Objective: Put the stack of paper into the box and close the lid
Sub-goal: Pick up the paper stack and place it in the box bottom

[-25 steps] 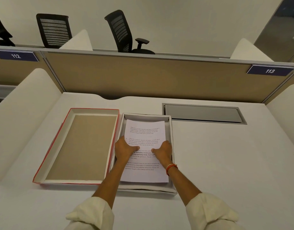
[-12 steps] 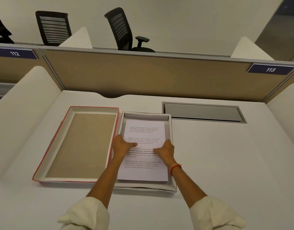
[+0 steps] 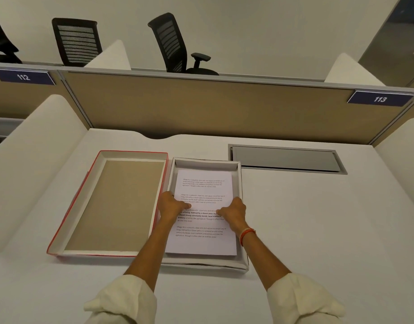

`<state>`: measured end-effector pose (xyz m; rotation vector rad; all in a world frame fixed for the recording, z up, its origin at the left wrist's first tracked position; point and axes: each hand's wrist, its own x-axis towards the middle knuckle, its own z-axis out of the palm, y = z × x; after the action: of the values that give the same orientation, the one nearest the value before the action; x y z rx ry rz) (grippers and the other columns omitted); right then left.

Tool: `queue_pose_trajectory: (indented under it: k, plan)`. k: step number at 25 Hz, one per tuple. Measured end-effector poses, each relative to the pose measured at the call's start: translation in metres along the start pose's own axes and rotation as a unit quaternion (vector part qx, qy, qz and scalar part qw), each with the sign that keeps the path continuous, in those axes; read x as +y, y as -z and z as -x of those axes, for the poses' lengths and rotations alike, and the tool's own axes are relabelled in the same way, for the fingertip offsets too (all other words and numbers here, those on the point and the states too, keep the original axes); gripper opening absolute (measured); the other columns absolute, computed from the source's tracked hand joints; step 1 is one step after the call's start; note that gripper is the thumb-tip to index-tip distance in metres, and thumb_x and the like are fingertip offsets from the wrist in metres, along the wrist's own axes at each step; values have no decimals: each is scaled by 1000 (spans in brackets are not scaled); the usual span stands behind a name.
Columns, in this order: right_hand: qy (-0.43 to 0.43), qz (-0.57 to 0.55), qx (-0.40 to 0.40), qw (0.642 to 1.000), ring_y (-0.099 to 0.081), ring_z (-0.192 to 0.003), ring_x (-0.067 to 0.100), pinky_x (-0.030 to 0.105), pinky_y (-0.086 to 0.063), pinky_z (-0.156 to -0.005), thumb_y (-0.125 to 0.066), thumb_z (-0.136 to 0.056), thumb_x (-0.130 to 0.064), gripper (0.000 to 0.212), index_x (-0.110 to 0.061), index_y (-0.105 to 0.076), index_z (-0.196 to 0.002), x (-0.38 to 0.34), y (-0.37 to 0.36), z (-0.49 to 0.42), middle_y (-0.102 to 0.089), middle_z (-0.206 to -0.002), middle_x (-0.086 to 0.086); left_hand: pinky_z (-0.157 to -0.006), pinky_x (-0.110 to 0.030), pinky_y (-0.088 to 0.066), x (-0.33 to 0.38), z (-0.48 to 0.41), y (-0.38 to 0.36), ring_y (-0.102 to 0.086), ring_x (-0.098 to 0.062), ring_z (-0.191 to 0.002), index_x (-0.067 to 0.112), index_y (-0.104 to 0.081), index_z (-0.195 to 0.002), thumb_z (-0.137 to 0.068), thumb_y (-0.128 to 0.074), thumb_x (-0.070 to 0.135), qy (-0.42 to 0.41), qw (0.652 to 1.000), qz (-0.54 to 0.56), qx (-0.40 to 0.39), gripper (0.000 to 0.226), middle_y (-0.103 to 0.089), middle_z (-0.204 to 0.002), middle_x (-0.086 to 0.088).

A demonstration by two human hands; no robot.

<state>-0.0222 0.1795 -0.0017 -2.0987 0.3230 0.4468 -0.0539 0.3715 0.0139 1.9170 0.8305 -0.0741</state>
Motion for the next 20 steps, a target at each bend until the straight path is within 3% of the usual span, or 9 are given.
queue_pose_trajectory:
  k: [3,6,8,10,11,13,14,17,20]
  plan:
    - [2,7,-5,1000,-49,-61,3,10,-38,-46,-79,-77,-3,43,-25,-42,-72,-1,1,1,-66,-113,14,-55,-26,-50,3,2,2,-64,-25,-76,16,-51,-68,-61,-90,7,-4,1000,-19,-9,41,-71,-107,-20]
    - [13,25,-11,1000,-57,-76,12,11,-41,-50,-78,-79,-8,33,-16,-48,-89,0,3,0,-66,-115,15,-57,-24,-48,7,5,6,-69,-29,-88,9,-52,-83,-66,-88,14,-27,993,-108,-46,40,-70,-109,-19]
    - [30,46,-8,998,-62,-84,19,15,-45,-54,-78,-80,-10,29,-9,-54,-96,-4,6,-2,-67,-114,16,-53,-18,-43,13,12,9,-67,-23,-86,13,-52,-89,-71,-85,19,-59,988,-131,-50,39,-70,-113,-17]
    - [51,63,4,997,-64,-86,20,17,-47,-55,-76,-82,-13,31,-4,-58,-105,-16,10,-7,-68,-114,16,-65,-19,-50,17,24,15,-66,-21,-91,11,-59,-103,-74,-84,24,-69,993,-78,-48,40,-69,-121,-14]
    - [70,67,10,995,-64,-90,21,18,-48,-59,-75,-83,-15,36,-3,-57,-111,-23,13,-11,-67,-117,16,-79,-23,-52,18,32,18,-66,-24,-100,5,-59,-117,-74,-84,26,-46,997,-32,-59,55,-67,-125,-13]
    - [120,69,4,990,-62,-110,27,24,-50,-78,-73,-85,-19,50,-2,-52,-127,-41,19,-22,-61,-128,14,-95,-32,-51,16,52,23,-68,-24,-101,-6,-52,-130,-74,-84,27,43,988,90,-120,72,-70,-115,-12]
    - [147,76,-6,986,-59,-118,29,29,-49,-88,-73,-85,-20,55,-2,-51,-132,-51,21,-29,-59,-132,14,-96,-35,-53,15,61,26,-70,-24,-95,-10,-53,-128,-76,-82,22,102,968,161,-163,68,-72,-107,-15]
    - [213,129,-40,968,-54,-126,28,32,-44,-102,-69,-89,-22,52,-4,-52,-134,-72,27,-48,-57,-136,13,-84,-48,-60,8,90,27,-68,-41,-105,-7,-54,-122,-79,-76,2,282,858,356,-241,49,-57,-125,-30]
    - [237,183,-89,950,-51,-129,28,38,-43,-108,-63,-93,-22,47,-6,-52,-135,-87,25,-68,-55,-139,12,-92,-61,-53,-7,108,17,-59,-55,-112,10,-54,-123,-76,-77,-4,346,793,427,-262,54,-45,-135,-31]
